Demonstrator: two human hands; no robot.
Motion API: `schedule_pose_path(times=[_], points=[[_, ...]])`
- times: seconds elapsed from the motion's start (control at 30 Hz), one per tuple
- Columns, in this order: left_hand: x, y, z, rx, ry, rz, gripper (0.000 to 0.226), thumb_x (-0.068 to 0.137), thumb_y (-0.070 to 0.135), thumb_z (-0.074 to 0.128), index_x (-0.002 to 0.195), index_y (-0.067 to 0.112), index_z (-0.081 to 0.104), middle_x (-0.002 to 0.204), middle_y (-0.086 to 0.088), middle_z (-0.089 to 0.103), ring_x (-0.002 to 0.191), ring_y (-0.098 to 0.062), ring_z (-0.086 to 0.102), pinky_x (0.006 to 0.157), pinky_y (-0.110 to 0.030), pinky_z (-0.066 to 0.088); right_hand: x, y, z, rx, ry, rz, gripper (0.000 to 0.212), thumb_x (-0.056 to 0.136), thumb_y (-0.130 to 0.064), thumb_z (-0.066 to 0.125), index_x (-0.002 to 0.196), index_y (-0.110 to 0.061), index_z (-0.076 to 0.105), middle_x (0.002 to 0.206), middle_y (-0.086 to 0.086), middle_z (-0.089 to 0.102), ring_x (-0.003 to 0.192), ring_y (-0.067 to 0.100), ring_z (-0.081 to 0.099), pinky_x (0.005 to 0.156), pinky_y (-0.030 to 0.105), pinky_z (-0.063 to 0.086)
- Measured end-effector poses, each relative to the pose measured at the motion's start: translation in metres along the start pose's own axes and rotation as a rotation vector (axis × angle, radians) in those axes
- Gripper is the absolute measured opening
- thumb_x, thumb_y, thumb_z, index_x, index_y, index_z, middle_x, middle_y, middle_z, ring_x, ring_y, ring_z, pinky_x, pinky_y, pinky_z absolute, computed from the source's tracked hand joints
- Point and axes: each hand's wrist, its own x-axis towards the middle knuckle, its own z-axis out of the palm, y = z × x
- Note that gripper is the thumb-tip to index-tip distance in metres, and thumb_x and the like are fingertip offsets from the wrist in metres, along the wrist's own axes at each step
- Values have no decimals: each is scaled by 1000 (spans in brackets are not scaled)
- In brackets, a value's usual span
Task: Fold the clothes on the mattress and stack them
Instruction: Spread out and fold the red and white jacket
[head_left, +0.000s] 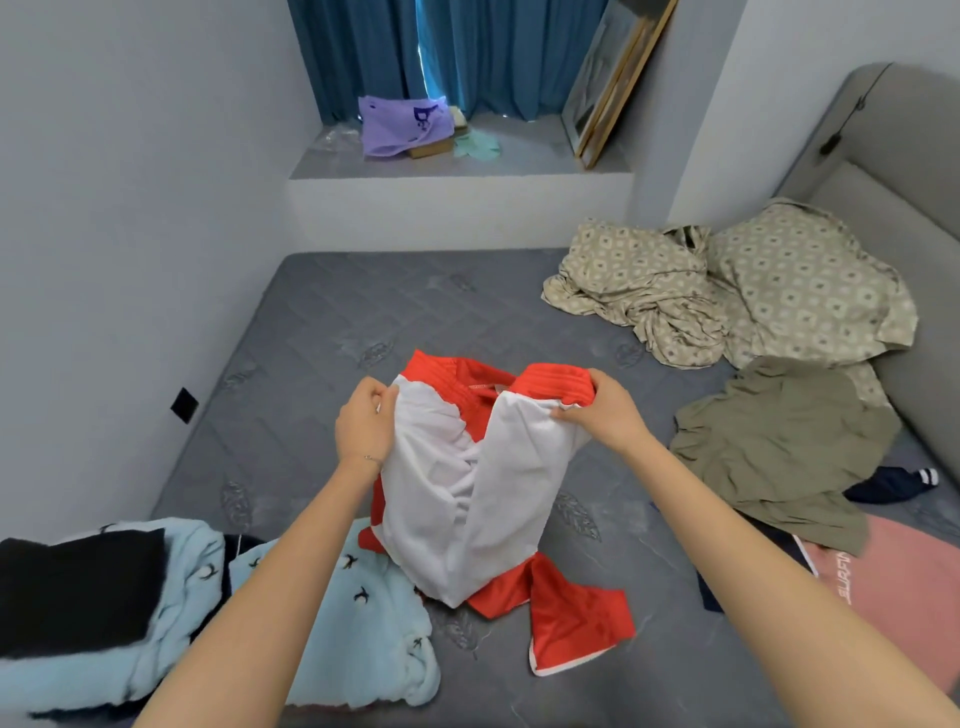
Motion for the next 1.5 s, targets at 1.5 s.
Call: schedule_pose_path(times=[1.5], points=[[-4,-104,277,-210,-601,-276,23,84,-3,66,81,15,54,68,1,54,61,-11,47,59,-18,38,23,241,23,-257,40,467,13,81,-13,72,77,-9,61,75,8,61,73,22,56,69,37,44]])
